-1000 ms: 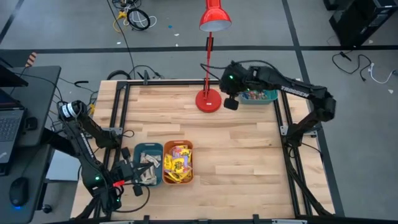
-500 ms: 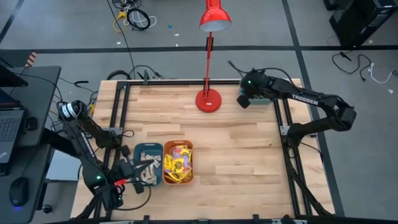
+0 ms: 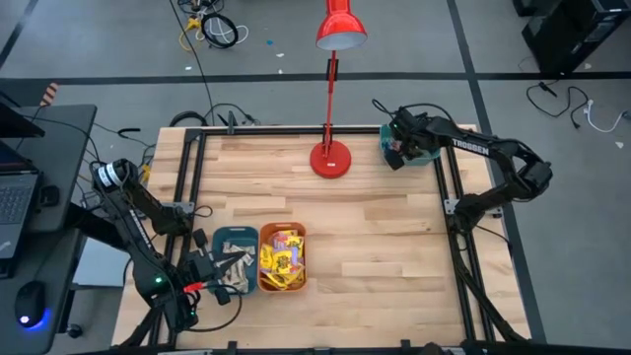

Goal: Sort candy
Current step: Move the green bin to the right of the orange bin

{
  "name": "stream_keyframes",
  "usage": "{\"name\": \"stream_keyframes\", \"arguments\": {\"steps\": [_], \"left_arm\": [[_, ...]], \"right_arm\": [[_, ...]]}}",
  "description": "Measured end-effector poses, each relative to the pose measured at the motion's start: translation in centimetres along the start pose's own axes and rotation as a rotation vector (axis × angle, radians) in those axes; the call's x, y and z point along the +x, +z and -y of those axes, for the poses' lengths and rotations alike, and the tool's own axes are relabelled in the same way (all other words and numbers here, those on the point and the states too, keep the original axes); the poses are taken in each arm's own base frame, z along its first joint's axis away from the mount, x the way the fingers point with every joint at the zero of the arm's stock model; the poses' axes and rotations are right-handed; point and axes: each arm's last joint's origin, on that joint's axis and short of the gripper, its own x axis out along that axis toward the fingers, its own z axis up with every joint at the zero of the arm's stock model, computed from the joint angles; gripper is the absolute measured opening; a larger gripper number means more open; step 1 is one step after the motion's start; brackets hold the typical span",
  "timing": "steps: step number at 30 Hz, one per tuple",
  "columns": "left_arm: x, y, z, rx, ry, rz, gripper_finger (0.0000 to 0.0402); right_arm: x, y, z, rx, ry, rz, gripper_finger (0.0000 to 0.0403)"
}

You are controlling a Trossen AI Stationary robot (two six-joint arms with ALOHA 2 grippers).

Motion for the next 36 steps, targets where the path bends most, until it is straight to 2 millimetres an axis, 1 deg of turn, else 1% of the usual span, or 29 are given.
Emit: {"name": "stream_keyframes", "arguments": {"steps": [6,9,12,17,21,28,36], "left_arm": [[0.0,0.0,0.0,0.003,0.0,-0.002,0.0],[0.0,-0.1,0.0,0.005,-0.006,-0.026,0.0],[0.0,-0.1,0.0,0.003,-0.011,-0.043,0.0],[0.0,-0.1,0.0,0.003,-0.011,-0.043,0.0],[0.0,-0.1,0.0,0.006,-0.011,-0.043,0.0],[0.0,-0.2,-0.1,0.019,-0.009,-0.044,0.0],[0.0,-0.2,-0.1,0.022,-0.008,-0.044,0.0]], "right_arm": [[-0.1,-1.0,0.2,0.006,-0.01,-0.097,0.0],[-0.1,-1.2,0.0,0.005,0.021,-0.126,0.0],[-0.2,-1.3,-0.3,-0.002,0.057,-0.131,0.0],[-0.4,-1.4,-0.9,-0.006,0.072,-0.13,0.0],[-0.5,-1.4,-1.5,-0.01,0.144,-0.136,0.0],[-0.7,-1.6,-2.2,-0.031,0.166,-0.131,0.0],[-1.0,-1.5,-3.2,-0.046,0.277,-0.119,0.0]]}}
